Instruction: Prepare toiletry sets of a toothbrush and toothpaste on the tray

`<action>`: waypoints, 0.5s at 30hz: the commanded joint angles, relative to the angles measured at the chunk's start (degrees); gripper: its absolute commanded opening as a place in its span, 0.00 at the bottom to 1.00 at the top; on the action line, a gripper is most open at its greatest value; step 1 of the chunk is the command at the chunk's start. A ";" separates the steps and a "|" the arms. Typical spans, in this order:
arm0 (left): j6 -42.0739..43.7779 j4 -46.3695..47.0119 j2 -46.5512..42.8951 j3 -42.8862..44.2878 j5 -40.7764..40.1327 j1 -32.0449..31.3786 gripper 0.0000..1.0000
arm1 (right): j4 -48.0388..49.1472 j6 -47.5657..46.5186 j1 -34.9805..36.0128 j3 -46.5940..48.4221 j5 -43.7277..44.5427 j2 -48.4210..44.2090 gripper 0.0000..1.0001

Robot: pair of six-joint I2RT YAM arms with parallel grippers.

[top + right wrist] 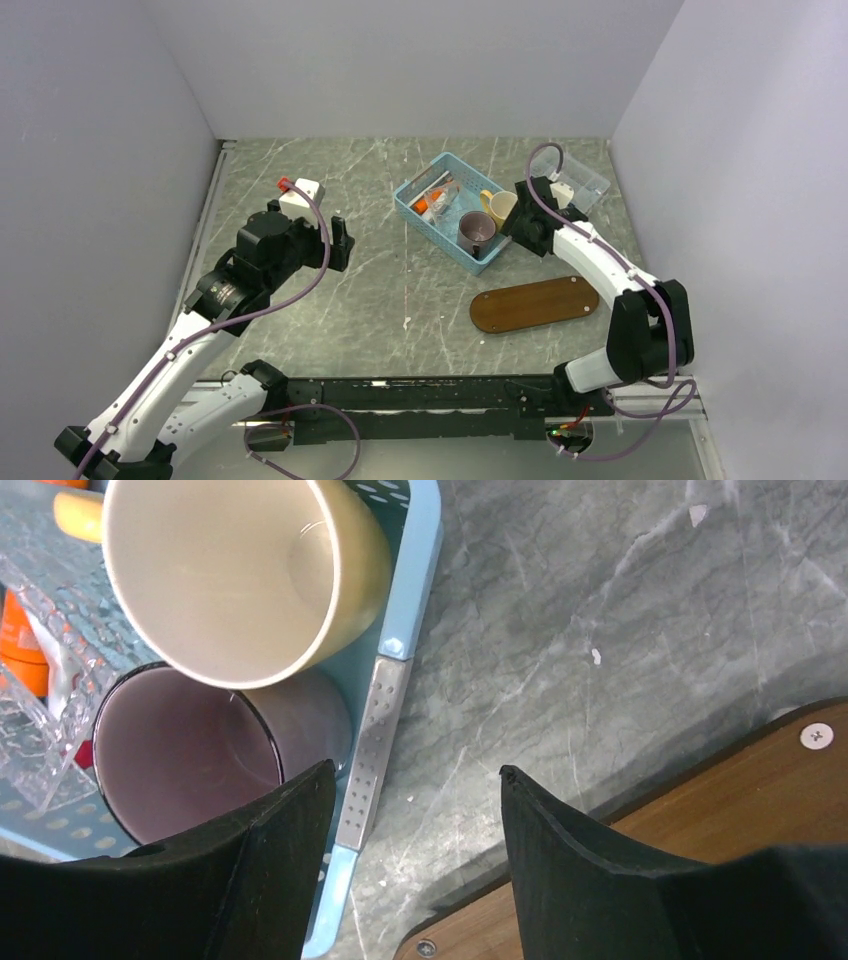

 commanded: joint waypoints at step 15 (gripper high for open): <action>0.51 0.82 -0.17 0.27 1.43 0.03 0.99 | 4.44 0.92 -0.84 2.58 -2.13 7.04 0.53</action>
